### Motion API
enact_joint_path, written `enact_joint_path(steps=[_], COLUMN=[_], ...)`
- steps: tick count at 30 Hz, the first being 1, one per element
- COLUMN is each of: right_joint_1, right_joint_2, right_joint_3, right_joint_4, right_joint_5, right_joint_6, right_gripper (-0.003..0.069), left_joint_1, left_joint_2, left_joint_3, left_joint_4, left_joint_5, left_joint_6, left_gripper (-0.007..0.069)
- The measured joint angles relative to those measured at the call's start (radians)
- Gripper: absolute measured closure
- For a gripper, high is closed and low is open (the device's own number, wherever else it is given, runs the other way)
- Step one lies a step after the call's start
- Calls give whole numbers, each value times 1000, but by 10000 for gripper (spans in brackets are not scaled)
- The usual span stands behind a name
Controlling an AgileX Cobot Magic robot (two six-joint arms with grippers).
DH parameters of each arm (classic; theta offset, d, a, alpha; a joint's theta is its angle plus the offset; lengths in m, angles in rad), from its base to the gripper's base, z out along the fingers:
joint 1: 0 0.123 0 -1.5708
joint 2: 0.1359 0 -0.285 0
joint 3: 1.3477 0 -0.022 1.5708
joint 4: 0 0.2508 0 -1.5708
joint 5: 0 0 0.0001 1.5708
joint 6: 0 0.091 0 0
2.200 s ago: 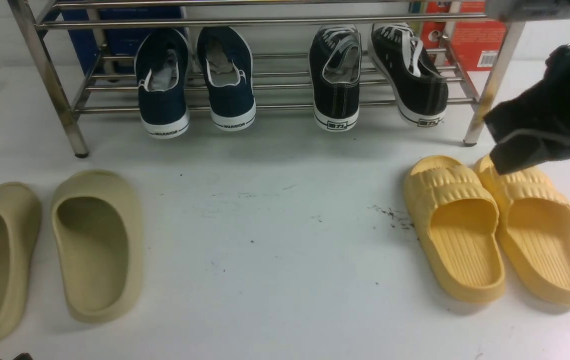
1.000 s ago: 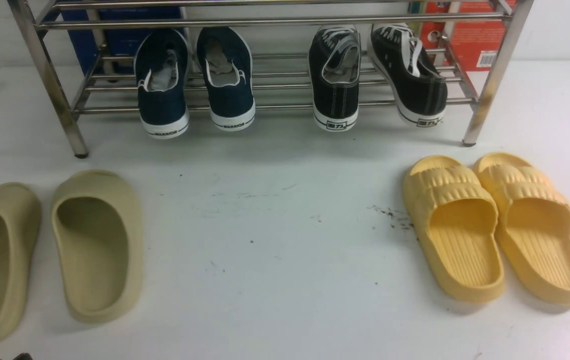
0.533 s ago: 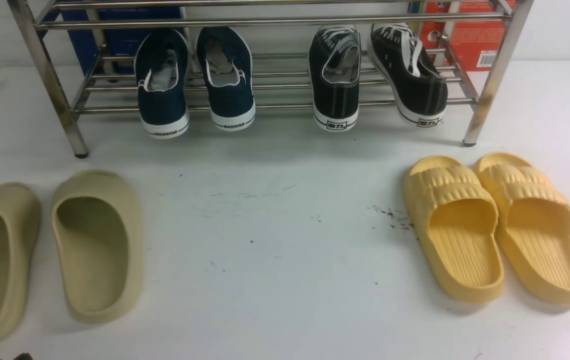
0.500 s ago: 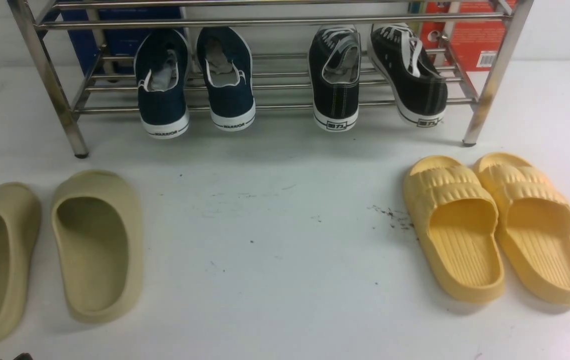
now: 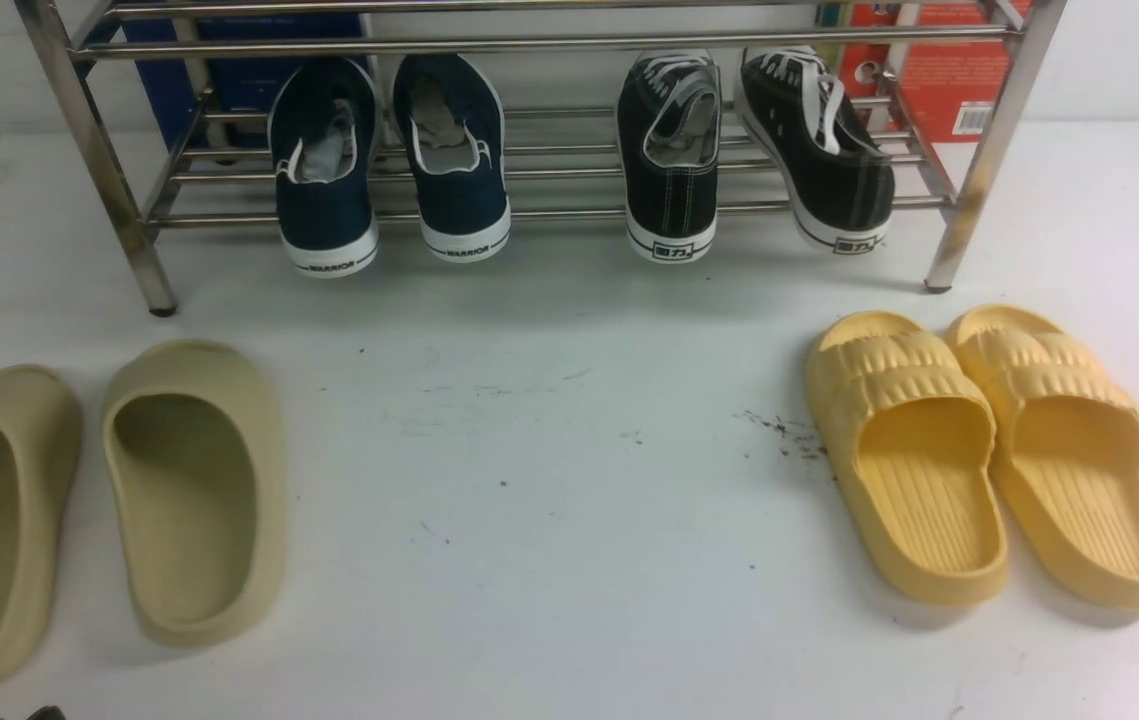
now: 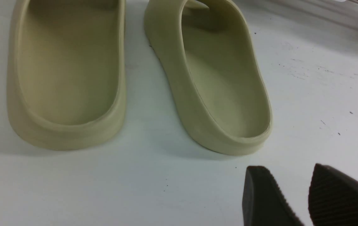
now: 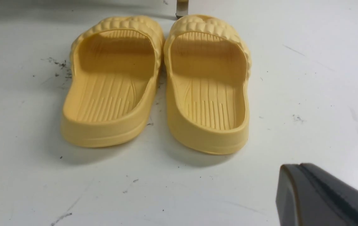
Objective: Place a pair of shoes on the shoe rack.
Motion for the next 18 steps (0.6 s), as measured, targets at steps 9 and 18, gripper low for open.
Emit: enact_joint_path(steps=[9, 18], right_joint_1=[0, 0], right_joint_2=[0, 0], right_joint_3=[0, -1], right_joint_4=[0, 0], right_joint_5=[2, 2], right_joint_6=[0, 1], right_gripper=[644, 641], left_joint_1=[0, 0], left_joint_2=[0, 0], left_joint_3=[0, 0], left_joint_4=[0, 0], left_joint_5=[0, 0], left_joint_6=[0, 0], left_gripper=[384, 384])
